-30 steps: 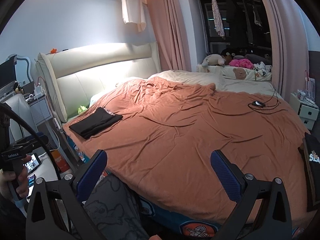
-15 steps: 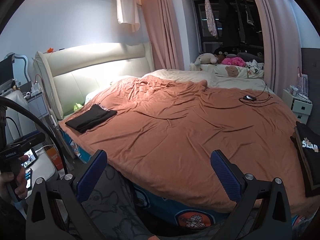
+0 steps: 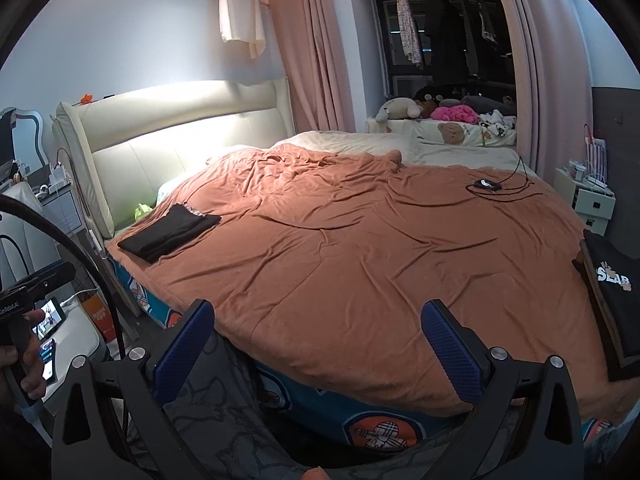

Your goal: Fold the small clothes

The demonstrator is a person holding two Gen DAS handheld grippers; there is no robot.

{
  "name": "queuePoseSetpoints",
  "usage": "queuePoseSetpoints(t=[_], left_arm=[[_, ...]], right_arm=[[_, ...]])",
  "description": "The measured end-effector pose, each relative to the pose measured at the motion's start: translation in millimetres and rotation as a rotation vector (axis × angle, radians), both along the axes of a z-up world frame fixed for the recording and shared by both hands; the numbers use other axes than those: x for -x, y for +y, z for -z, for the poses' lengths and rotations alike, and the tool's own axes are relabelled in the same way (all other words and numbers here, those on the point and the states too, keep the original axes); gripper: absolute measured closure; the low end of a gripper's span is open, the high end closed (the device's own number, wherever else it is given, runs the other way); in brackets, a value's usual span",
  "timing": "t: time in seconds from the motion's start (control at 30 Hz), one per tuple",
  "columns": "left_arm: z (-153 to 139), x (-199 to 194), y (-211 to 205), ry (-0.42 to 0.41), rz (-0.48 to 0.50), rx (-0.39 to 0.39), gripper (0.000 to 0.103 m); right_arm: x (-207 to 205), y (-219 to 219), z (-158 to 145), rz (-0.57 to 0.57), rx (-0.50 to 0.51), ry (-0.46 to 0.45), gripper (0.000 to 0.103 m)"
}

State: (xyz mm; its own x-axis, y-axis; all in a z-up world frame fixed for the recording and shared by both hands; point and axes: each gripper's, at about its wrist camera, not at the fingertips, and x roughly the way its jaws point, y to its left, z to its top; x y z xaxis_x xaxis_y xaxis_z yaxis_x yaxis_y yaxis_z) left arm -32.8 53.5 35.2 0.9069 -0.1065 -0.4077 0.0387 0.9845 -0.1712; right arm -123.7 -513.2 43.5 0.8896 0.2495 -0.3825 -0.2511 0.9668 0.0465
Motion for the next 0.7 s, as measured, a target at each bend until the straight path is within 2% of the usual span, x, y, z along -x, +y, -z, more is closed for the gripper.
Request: queuePoseSetpoints(t=[0.7], left_arm=[[-0.8,-0.7,-1.6,-0.005,0.001,-0.005,0.000]], right_arm=[[1.4,-7.7,5.3,-0.001,0.003,0.002,0.000]])
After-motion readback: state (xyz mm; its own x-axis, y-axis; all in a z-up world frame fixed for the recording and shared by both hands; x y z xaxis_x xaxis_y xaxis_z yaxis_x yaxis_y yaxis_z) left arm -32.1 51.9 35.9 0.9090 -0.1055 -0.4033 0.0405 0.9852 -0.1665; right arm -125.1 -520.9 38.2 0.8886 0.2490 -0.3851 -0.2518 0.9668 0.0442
